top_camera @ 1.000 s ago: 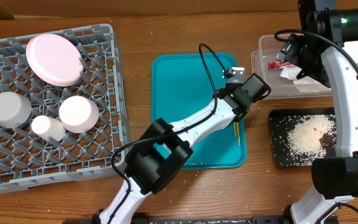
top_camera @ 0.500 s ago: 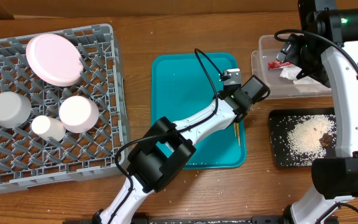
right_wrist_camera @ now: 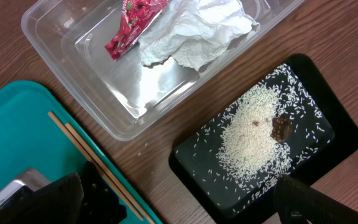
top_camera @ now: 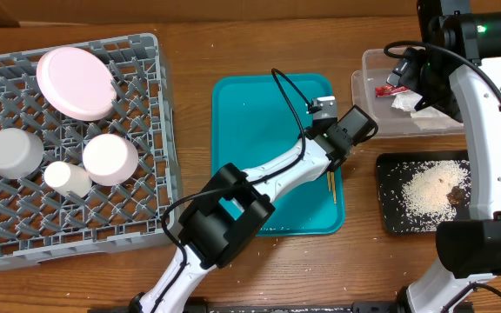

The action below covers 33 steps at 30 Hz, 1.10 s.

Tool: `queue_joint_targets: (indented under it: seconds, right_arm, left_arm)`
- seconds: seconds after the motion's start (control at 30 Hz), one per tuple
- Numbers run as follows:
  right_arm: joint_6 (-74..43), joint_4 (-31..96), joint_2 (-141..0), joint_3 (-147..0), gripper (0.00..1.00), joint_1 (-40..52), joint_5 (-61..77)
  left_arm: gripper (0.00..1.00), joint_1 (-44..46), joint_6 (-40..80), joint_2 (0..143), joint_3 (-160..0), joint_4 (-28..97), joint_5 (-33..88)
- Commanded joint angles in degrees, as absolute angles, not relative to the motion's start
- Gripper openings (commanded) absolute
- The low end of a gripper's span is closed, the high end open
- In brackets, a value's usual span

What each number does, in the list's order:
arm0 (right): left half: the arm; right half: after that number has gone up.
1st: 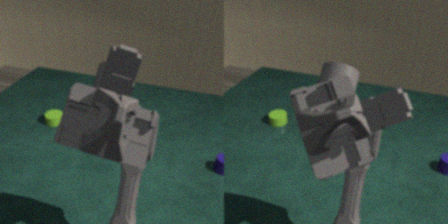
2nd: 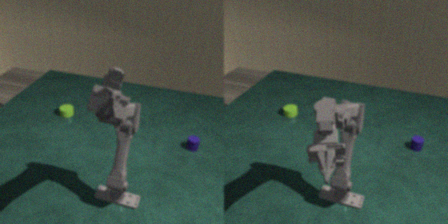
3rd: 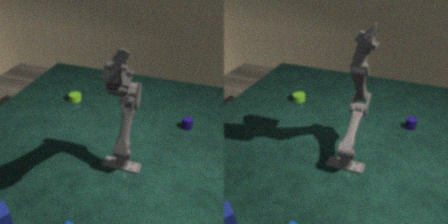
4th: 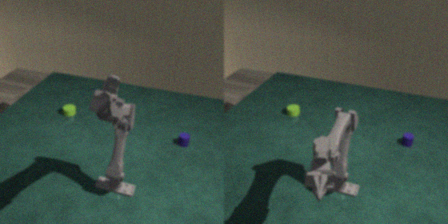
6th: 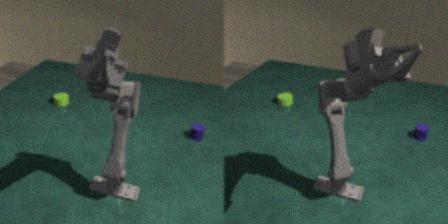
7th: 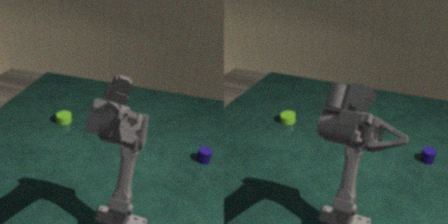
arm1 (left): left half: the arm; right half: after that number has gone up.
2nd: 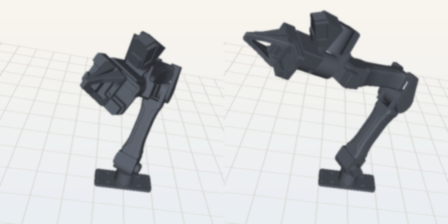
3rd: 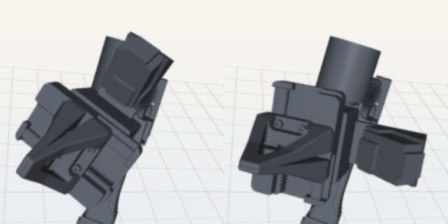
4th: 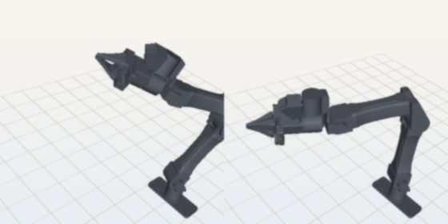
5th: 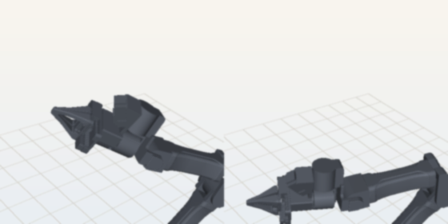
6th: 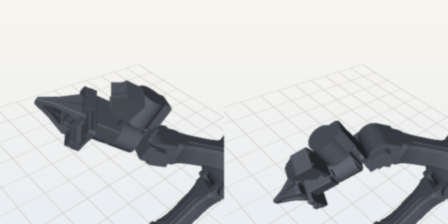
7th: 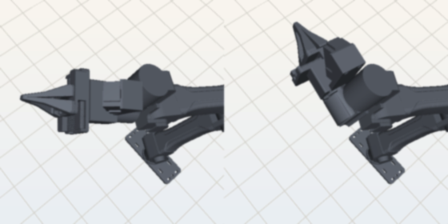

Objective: Sort waste into correct bins and load items into the dishwasher
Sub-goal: 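Close the left gripper on a wooden chopstick and lift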

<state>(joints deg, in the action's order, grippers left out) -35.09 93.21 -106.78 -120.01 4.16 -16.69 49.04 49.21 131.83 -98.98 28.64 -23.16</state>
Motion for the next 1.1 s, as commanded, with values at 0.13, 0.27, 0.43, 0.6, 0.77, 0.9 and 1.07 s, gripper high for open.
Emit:
queue_joint_targets:
  seconds: [0.13, 0.27, 0.43, 0.6, 0.77, 0.9, 1.07]
  right_arm:
    - [-34.63, 93.12, -105.45, -121.14, 1.0, 4.1, -16.86]
    - [-34.65, 93.12, -105.45, -121.14, 1.0, 4.1, -16.86]
    - [-34.63, 93.12, -105.45, -121.14, 1.0, 4.1, -16.86]
    - [-34.65, 93.12, -105.45, -121.14, 1.0, 4.1, -16.86]
    - [-34.63, 93.12, -105.45, -121.14, 1.0, 4.1, -16.84]
    - [-34.65, 93.12, -105.45, -121.14, 1.0, 4.1, -16.84]
    - [-34.63, 93.12, -105.45, -121.14, 1.0, 4.1, -16.86]
  left_arm:
    - [0.34, 48.73, 49.98, 134.19, -99.0, 28.36, -22.0]
    - [0.33, 48.73, 49.98, 134.65, -99.0, 28.58, -21.74]
    - [0.18, 48.73, 49.95, 134.74, -99.0, 29.17, -21.3]
    - [0.14, 48.73, 49.98, 134.76, -99.0, 30.28, -21.17]
    - [0.14, 48.77, 49.98, 134.8, -98.98, 32.4, -20.95]
    - [0.1, 48.77, 49.95, 134.8, -98.67, 33.23, -20.91]
    - [0.04, 48.77, 49.93, 134.8, -98.65, 35.64, -20.36]
